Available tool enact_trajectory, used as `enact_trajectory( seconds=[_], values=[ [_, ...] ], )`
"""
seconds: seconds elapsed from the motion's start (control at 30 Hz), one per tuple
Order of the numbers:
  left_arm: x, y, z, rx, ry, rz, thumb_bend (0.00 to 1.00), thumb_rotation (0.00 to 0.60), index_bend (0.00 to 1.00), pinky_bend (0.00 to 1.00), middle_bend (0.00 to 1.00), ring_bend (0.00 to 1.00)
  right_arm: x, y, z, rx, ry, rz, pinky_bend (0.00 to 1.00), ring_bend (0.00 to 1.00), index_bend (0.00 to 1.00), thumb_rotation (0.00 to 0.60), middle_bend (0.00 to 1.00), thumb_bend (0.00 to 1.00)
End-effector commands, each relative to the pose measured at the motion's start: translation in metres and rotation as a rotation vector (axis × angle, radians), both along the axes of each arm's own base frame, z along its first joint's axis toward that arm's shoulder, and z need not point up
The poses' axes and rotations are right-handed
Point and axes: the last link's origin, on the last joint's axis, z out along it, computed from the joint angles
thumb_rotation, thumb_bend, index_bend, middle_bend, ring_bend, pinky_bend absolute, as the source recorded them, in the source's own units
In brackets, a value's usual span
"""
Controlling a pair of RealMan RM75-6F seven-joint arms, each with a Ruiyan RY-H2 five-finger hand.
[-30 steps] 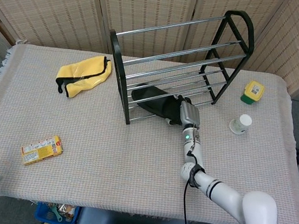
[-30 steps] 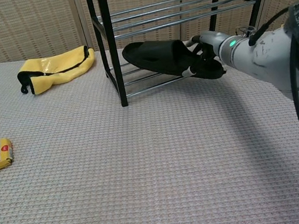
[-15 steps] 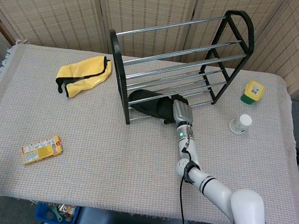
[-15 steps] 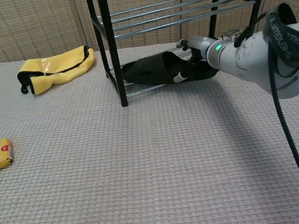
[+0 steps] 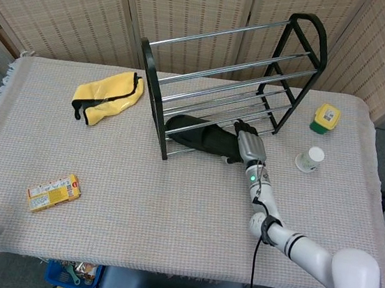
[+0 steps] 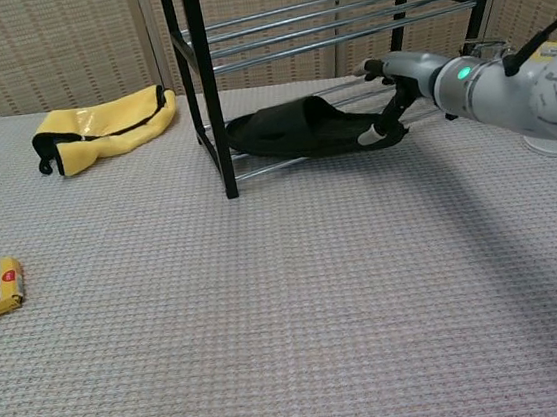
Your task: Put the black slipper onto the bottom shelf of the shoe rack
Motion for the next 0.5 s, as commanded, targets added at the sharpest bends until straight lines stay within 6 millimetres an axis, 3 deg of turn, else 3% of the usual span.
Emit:
enact_trajectory(
  seconds=[0.03,0.2,0.5],
  values=[
    [0.002,0.001,-0.001,-0.004,0.000,-0.005,0.20,0.600,0.32,0.32,0.16,0.16,-0.020,0.006,0.008,0.011,0.046,-0.019,0.00,0.00,0.00,0.600,0.06,0.18],
    [0.004,0.003,-0.002,-0.008,0.003,-0.011,0.20,0.600,0.32,0.32,0.16,0.16,-0.031,0.007,0.007,0.037,0.056,-0.049,0.00,0.00,0.00,0.600,0.09,0.18],
    [0.003,0.001,-0.001,-0.005,0.011,0.002,0.20,0.600,0.32,0.32,0.16,0.16,-0.027,0.001,-0.005,0.074,0.070,-0.046,0.00,0.00,0.00,0.600,0.10,0.18]
  ],
)
